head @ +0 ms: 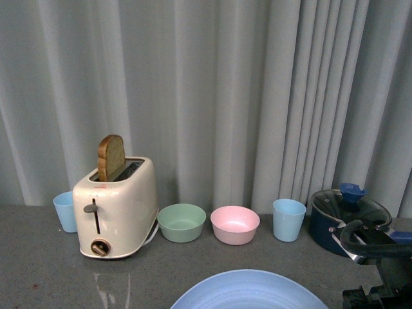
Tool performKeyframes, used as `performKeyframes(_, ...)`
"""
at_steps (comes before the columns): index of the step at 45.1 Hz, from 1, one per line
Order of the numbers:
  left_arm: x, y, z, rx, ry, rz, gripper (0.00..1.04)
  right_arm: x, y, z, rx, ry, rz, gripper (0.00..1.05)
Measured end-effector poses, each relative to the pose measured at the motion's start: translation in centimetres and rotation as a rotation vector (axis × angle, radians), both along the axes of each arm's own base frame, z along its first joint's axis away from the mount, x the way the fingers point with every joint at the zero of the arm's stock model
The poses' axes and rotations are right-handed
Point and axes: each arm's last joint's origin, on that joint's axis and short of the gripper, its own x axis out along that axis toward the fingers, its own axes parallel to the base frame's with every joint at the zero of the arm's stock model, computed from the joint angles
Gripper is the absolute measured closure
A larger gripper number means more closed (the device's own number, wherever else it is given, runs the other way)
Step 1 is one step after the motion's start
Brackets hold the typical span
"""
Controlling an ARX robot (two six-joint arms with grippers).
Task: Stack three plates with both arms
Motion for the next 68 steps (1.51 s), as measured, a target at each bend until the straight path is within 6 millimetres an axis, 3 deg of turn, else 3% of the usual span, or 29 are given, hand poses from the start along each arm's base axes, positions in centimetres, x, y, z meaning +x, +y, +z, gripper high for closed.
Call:
performKeyframes(31, 0.0, 0.0, 0.0, 0.0, 0.0, 0.0, 0.07, -0.3, 0.8, -1.7, -0.031, 0.053, 0.01, 1.0)
performKeyframes(46, 0.0, 0.0, 0.0, 0.0, 0.0, 0.0, 0.07, -0.4, 0.3, -1.8, -0.036, 0.07, 0.006, 0.55)
performKeyframes(57, 0.0, 0.0, 0.0, 0.0, 0.0, 0.0, 0.07, -0.7, -1.5, 0.3, -0.034, 0.034, -0.029, 0.07)
performKeyframes(62, 0.0, 0.0, 0.0, 0.0, 0.0, 0.0, 0.07, -1.4, -3.6, 2.1, -0.024, 0.0, -0.089, 0.08)
performKeyframes(68, 0.0, 0.0, 0.0, 0.0, 0.0, 0.0, 0.07, -2.9, -8.3, 5.0, -0.085, -0.087, -0.308, 0.07)
